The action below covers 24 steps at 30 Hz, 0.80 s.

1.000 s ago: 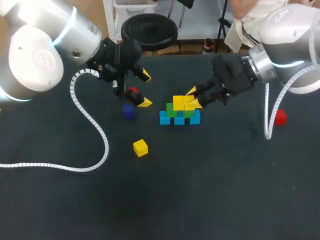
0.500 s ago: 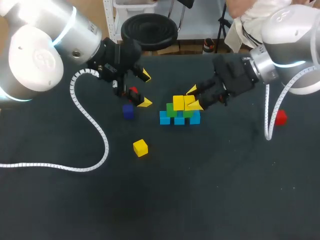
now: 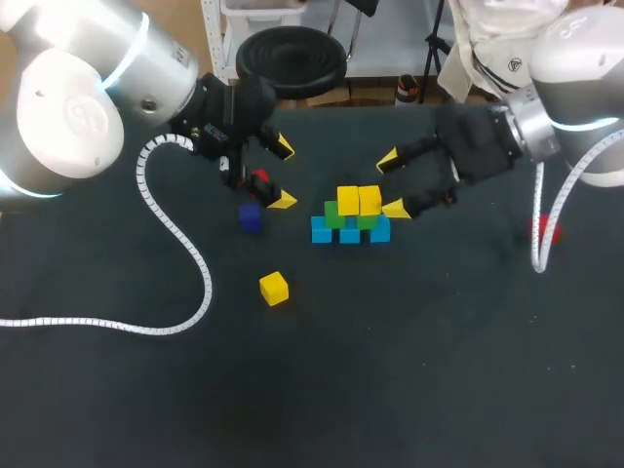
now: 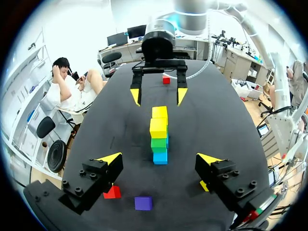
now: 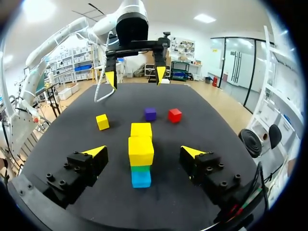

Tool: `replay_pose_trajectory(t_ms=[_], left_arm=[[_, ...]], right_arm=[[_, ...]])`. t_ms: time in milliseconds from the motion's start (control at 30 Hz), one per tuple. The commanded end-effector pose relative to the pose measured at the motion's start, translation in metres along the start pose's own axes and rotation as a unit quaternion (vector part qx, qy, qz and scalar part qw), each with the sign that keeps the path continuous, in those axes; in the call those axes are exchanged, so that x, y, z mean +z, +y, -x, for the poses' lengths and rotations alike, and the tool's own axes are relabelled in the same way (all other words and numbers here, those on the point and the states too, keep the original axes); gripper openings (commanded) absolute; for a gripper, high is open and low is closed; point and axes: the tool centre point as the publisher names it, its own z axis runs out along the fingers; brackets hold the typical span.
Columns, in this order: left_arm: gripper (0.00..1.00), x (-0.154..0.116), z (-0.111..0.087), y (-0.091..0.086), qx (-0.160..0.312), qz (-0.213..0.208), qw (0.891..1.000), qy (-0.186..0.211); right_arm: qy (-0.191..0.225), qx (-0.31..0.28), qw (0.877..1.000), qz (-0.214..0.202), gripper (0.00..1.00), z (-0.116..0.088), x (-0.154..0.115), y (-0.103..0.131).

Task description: Place the blue cubes, place green cubes on the blue cubes, place the yellow cubes on the green cubes, then place the red cubes on the yellow cubes, and place purple cube on the red cubes.

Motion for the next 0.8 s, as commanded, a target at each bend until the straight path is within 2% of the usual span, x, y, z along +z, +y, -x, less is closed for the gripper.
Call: replay_pose_trajectory(t_ms=[33,400,567,800], left_arm=[[1.00,0.000,-0.001,0.000,0.001,0.000,1.000,-0.001],[1.00,0.000,-0.001,0.000,0.001,0.000,1.000,-0.001],[1.00,0.000,-0.001,0.000,0.001,0.000,1.000,-0.001],[1.00,0.000,-0.001,0.000,0.001,0.000,1.000,-0.001]], right_arm=[[-0.004,-0.004,1.000,-0.025,1.00,0.001,-0.016,0.016],[-0.024,-0.033,0.999,-0.034,1.00,-0.006,-0.042,0.031],[-0.053,-0.055,0.997,-0.005,1.00,-0.010,-0.051,0.028],[-0.044,-0.073,0.996,0.005,1.00,-0.008,-0.060,0.026]])
